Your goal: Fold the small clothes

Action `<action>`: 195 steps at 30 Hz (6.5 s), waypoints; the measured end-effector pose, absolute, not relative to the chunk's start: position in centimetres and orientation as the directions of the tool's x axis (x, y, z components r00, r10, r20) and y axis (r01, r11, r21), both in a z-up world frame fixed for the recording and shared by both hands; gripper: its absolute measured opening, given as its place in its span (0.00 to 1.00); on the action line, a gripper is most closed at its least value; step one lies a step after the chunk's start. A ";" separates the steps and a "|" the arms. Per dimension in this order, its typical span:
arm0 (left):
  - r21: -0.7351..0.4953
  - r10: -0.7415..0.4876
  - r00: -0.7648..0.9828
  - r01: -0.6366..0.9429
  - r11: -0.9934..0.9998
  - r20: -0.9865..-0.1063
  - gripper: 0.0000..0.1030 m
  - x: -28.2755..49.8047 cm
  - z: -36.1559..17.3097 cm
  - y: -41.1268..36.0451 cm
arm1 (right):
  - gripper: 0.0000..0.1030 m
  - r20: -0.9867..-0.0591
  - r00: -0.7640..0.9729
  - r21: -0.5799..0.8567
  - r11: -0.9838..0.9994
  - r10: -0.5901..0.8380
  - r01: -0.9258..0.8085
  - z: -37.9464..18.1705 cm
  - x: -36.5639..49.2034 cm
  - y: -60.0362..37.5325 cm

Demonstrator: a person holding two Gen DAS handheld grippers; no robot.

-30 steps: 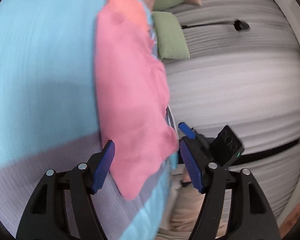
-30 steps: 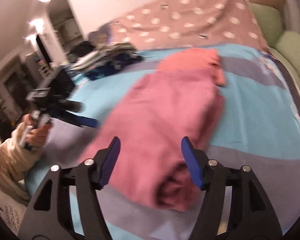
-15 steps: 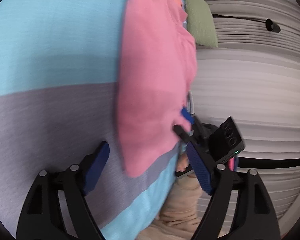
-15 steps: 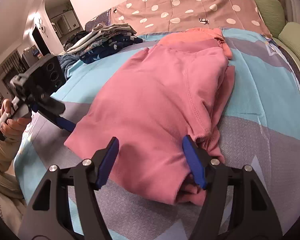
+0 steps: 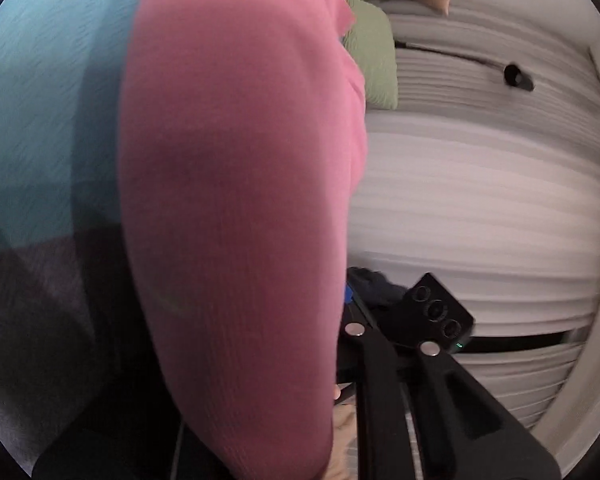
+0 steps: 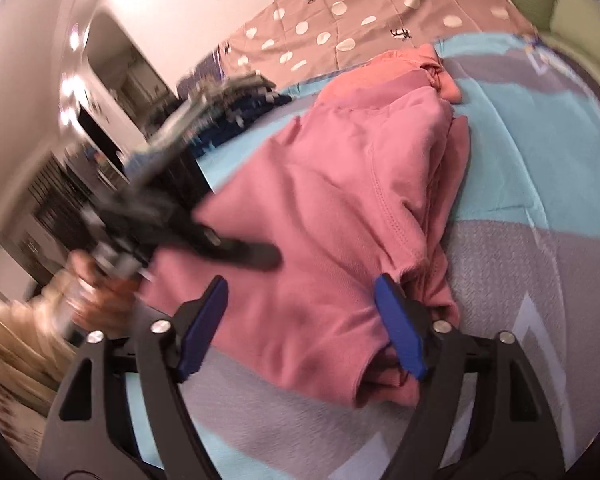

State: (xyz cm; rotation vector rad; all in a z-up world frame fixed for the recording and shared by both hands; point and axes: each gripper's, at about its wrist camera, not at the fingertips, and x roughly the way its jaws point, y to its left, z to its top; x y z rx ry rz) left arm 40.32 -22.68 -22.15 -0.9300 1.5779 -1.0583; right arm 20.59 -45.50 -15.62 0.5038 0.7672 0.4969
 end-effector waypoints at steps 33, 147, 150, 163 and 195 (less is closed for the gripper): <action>-0.978 -0.977 -0.158 -0.172 -0.116 0.144 0.13 43.0 -15.1 -14.5 | 0.98 -0.305 0.366 0.856 0.085 0.879 0.509 -21.5 35.7 -46.0; -0.984 -0.921 0.349 0.008 -0.180 0.172 0.48 68.2 -9.3 16.9 | 0.04 -0.564 0.453 0.198 0.646 0.690 -0.737 -1.1 59.4 -10.6; -0.985 -0.920 0.354 0.012 -0.174 0.167 0.48 67.7 -9.2 17.2 | 0.04 -0.518 0.439 0.229 0.614 0.734 -0.755 0.4 58.1 -11.2; -0.996 -0.952 0.294 0.007 -0.091 0.089 0.48 59.3 -9.5 20.4 | 0.05 -0.721 0.344 0.127 0.603 0.602 -0.788 -3.5 54.7 -11.1; -0.228 -0.241 0.761 0.125 0.966 -0.602 0.99 49.1 4.6 13.3 | 0.84 -0.481 0.867 -0.061 0.982 0.130 -0.181 5.1 39.6 -7.5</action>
